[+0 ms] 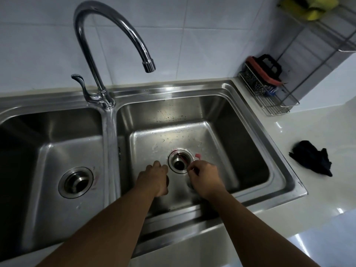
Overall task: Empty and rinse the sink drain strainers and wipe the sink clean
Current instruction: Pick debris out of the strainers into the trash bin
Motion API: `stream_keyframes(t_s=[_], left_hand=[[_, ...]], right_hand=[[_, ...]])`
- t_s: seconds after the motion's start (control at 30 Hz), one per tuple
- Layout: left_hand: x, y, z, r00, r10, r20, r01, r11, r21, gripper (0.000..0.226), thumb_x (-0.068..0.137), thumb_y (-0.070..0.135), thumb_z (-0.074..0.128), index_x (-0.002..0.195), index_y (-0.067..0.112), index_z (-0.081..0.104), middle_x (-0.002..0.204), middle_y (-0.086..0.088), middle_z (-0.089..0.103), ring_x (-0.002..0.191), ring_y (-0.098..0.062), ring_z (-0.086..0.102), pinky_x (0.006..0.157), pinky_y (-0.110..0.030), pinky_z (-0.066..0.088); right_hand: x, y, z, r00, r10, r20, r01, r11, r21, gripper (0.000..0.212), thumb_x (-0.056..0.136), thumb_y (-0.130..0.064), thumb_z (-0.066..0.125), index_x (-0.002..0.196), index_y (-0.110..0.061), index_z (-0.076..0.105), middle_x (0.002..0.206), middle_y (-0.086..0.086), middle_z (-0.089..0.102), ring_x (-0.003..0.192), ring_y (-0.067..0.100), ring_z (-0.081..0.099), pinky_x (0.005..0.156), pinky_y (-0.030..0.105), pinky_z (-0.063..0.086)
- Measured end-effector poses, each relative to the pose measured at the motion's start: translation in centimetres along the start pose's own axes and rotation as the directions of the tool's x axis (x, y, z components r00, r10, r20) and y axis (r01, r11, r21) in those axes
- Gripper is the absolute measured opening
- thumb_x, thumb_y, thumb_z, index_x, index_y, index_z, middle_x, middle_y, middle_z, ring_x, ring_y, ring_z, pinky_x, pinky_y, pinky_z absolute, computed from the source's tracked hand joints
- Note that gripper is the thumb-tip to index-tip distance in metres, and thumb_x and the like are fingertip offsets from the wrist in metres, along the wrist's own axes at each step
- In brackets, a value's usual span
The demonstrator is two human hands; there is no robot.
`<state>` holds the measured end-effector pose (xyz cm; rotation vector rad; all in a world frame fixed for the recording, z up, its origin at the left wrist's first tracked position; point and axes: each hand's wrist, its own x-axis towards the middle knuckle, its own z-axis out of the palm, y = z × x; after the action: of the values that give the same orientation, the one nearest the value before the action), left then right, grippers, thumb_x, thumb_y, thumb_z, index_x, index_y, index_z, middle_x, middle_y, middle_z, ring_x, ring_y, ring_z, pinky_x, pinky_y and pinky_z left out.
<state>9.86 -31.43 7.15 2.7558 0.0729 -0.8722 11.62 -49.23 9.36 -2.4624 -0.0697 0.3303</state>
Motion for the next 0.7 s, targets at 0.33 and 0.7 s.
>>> stream_keyframes(t_s=[0.33, 0.7], left_hand=[[1.3, -0.9, 1.9, 0.999, -0.034, 0.033, 0.034, 0.999, 0.02, 0.079, 0.072, 0.024, 0.081, 0.139, 0.023, 0.039, 0.138, -0.005, 0.035, 0.123, -0.031, 0.044, 0.096, -0.043, 0.048], [2.6, -1.0, 3.1, 0.998, -0.057, -0.004, 0.057, 0.996, -0.062, 0.077, 0.078, 0.012, 0.075, 0.14, 0.023, 0.031, 0.139, -0.007, 0.032, 0.122, -0.032, 0.047, 0.097, -0.04, 0.048]], right_hand=[[1.2, -0.1, 0.9, 0.999, 0.004, 0.046, -0.005, 1.0, 0.025, 0.018, 0.091, -0.018, 0.059, 0.093, -0.024, 0.076, 0.106, 0.005, 0.076, 0.112, 0.016, 0.066, 0.074, 0.011, 0.04], [2.7, 1.1, 0.8, 0.999, 0.003, 0.032, -0.005, 0.997, 0.08, 0.02, 0.089, -0.015, 0.058, 0.095, -0.022, 0.077, 0.131, 0.012, 0.066, 0.144, 0.011, 0.04, 0.098, 0.02, 0.046]])
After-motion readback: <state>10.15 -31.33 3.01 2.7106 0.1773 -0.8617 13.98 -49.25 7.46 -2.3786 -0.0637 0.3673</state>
